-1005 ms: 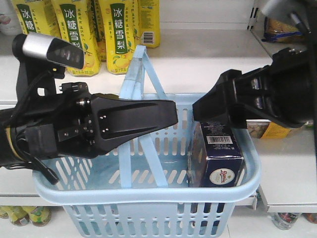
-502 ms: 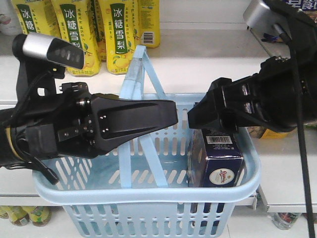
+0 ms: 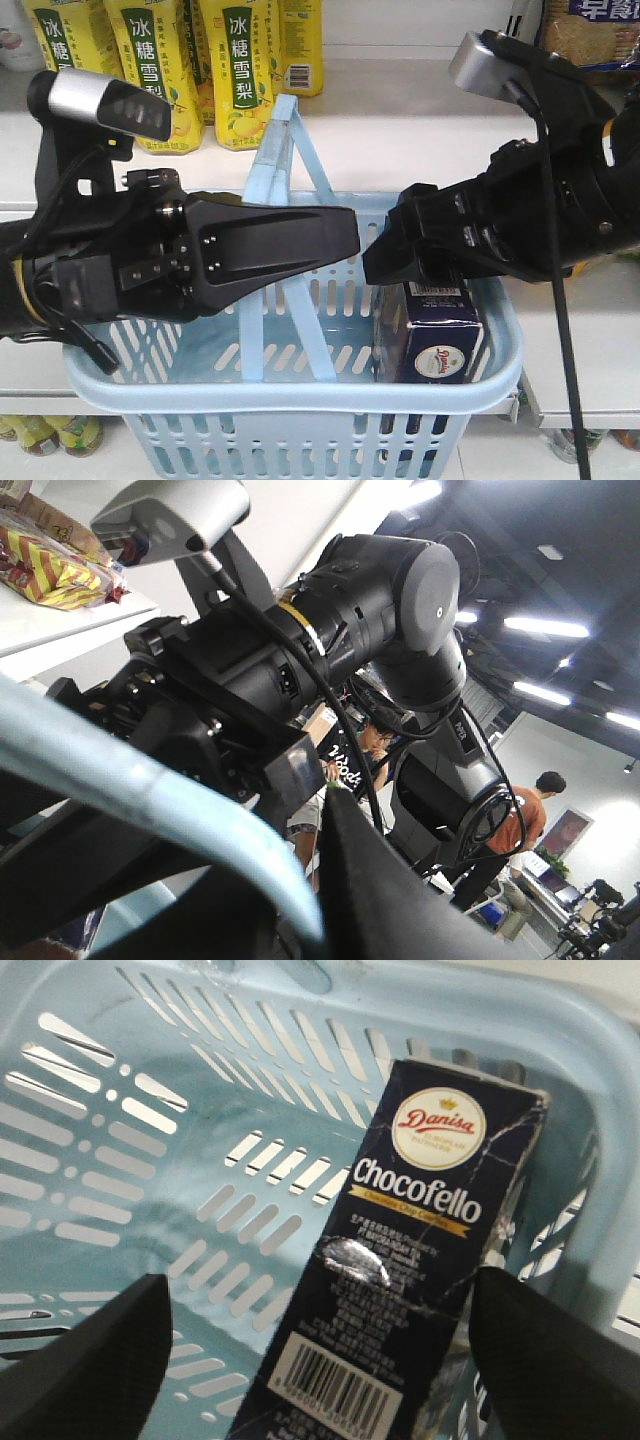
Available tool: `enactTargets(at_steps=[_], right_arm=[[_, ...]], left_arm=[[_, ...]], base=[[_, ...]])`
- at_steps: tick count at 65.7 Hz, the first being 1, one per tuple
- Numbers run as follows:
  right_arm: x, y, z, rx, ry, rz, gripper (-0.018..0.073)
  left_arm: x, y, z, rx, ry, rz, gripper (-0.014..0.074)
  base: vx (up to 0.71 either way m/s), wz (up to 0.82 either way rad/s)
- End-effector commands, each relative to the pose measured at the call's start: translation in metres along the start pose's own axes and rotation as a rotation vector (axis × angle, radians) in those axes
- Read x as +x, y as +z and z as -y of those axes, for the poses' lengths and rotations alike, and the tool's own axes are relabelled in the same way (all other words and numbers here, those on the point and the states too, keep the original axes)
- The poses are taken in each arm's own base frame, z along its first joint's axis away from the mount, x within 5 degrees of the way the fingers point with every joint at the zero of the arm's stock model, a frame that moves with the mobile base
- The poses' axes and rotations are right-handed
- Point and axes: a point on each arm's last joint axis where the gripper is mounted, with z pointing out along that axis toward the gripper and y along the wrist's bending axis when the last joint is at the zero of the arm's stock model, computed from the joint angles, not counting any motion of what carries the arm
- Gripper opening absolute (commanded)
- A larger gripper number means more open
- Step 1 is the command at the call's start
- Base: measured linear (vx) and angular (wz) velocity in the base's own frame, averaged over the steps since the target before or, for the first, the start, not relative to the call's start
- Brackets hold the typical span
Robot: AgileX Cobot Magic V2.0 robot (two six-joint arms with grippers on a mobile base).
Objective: Left arm holds basket, right arm returns cookies
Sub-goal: 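Close the right gripper on the top of the Chocofello cookie box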
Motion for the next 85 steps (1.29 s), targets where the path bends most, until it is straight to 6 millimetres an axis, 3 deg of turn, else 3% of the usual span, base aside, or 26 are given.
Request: enactTargets(at_steps=[1,30,53,70,85], right_arm=[[-0.004,-0.009,-0.005,-0.017,-0.027,0.039,0.0563],[-0.005,0.009,0.001,0.022,-0.038,-0.057,0.0543],[-0.006,0.026,0.007,0.074,-0.066,-0.149,0.0415],[-0.005,0.025,0.013,0.138,-0.089,-0.164,0.0251],[-0.005,0.025,0.013,0.131,-0.124,-0.162,0.0027]], left_arm=[[-0.018,-0.001,0.02,0.086,0.047,0.112,0.0003],[-0.018,-0.001,0.02,0.086,0.047,0.112,0.0003],[-0.018,-0.001,0.02,0.086,0.047,0.112,0.0003],[-0.018,-0.001,0.02,0.086,0.047,0.112,0.0003],[-0.018,-0.001,0.02,0.086,0.047,0.113,0.0003]], base=[[0.0,0.0],[0.0,0.0],[0.0,0.0],[0.0,0.0],[0.0,0.0]])
